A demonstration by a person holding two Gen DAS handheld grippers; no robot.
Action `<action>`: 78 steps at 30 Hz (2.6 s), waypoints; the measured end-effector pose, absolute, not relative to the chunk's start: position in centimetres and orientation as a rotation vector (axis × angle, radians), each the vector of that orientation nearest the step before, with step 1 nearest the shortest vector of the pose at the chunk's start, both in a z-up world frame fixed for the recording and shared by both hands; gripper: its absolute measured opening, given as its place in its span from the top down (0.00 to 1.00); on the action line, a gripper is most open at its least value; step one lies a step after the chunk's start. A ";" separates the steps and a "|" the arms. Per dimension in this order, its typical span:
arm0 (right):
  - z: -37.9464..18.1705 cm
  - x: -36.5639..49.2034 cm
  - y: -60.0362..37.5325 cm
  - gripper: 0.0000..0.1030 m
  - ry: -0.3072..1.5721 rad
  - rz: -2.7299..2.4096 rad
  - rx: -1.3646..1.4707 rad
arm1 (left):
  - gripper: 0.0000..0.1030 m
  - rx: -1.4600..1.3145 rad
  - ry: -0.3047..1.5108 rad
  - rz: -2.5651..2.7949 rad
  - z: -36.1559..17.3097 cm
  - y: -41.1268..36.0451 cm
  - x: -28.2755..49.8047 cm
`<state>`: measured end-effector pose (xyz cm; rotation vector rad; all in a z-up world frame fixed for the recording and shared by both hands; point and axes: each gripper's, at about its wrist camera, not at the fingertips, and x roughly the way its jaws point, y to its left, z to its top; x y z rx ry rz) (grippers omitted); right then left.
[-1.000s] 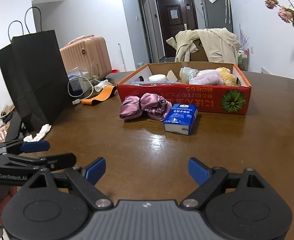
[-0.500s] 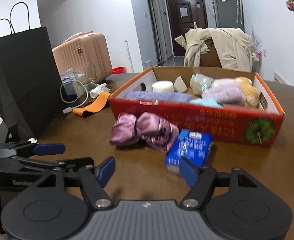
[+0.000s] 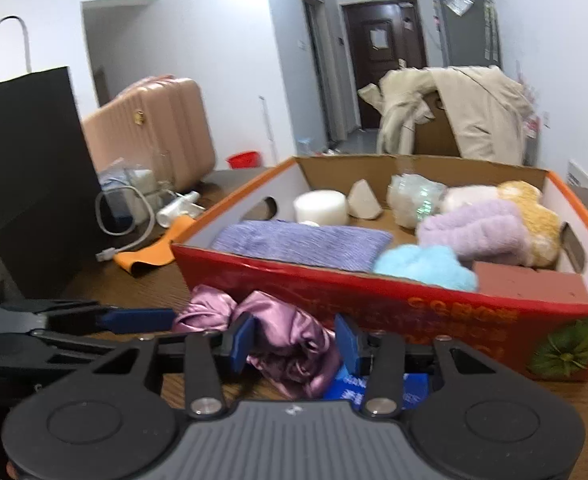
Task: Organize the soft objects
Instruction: 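Grasp the pink satin scrunchies with both grippers, then lift the scrunchies and carry them over the box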
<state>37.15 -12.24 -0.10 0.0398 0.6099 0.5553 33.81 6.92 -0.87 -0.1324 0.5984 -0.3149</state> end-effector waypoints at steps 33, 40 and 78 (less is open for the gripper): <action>10.7 13.1 -17.8 0.83 0.369 0.558 0.090 | 0.85 -0.072 0.341 -0.372 10.1 2.1 11.1; 11.7 9.7 -18.8 0.83 0.325 0.549 0.078 | 0.85 -0.062 0.301 -0.387 10.8 1.3 8.1; 9.8 46.1 -16.6 0.83 0.563 0.497 0.167 | 0.87 -0.127 0.514 -0.366 11.0 3.3 45.4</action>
